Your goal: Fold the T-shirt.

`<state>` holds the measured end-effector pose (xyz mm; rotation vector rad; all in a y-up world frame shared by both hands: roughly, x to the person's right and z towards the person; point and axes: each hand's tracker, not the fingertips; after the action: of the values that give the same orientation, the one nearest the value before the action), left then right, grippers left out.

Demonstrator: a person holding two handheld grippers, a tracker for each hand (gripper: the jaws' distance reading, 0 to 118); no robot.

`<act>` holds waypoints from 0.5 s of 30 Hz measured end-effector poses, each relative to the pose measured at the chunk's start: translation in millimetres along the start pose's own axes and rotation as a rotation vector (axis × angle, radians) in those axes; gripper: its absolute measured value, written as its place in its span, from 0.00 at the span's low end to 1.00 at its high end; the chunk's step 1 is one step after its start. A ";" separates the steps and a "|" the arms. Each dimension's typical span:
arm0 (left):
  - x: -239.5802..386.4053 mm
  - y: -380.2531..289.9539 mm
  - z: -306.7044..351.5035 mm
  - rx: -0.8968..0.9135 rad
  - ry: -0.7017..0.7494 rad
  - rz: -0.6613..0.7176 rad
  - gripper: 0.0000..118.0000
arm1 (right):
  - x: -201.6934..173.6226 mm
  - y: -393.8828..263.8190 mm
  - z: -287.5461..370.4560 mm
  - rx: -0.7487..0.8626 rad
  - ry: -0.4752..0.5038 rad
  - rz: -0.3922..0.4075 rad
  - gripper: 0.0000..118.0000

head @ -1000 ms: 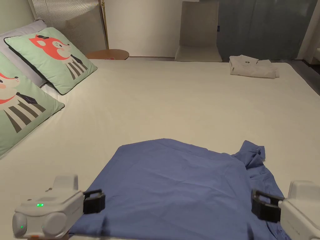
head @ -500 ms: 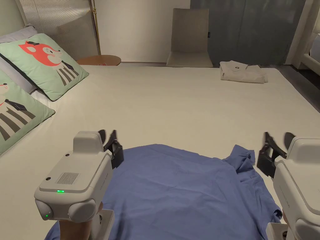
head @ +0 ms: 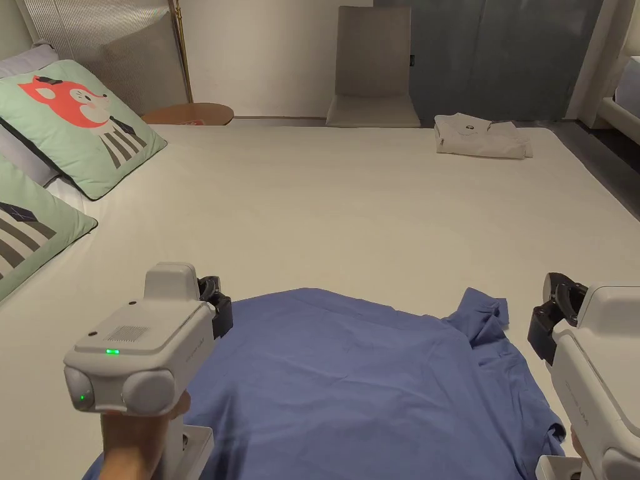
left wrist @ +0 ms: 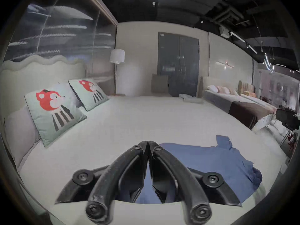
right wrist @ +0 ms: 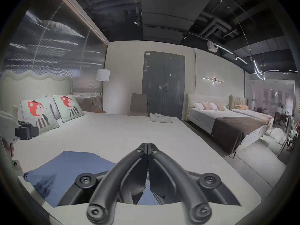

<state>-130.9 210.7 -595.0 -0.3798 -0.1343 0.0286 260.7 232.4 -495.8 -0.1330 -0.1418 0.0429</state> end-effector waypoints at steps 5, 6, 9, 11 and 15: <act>-22.6 17.1 -59.3 -0.131 -0.044 -0.001 0.00 | 0.9 -5.6 -18.9 -0.026 0.004 0.004 0.01; -27.1 20.6 -74.2 -0.148 -0.041 0.005 0.00 | 1.5 -7.7 -24.7 -0.032 0.004 0.006 0.01; -37.8 29.4 -122.6 -0.243 -0.054 -0.014 0.28 | 1.5 -9.5 -40.3 -0.049 0.003 0.009 0.01; -38.1 30.7 -152.3 -0.326 -0.057 -0.028 0.81 | 1.6 -10.9 -51.8 -0.065 0.000 0.011 0.01; -43.4 19.7 -210.0 -0.449 -0.020 -0.028 0.90 | 3.6 -16.7 -74.8 -0.096 -0.003 0.006 0.01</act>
<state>-145.4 149.5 -801.0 -0.8262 -0.1655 -0.0259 275.5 206.4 -566.5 -0.2293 -0.1462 0.0424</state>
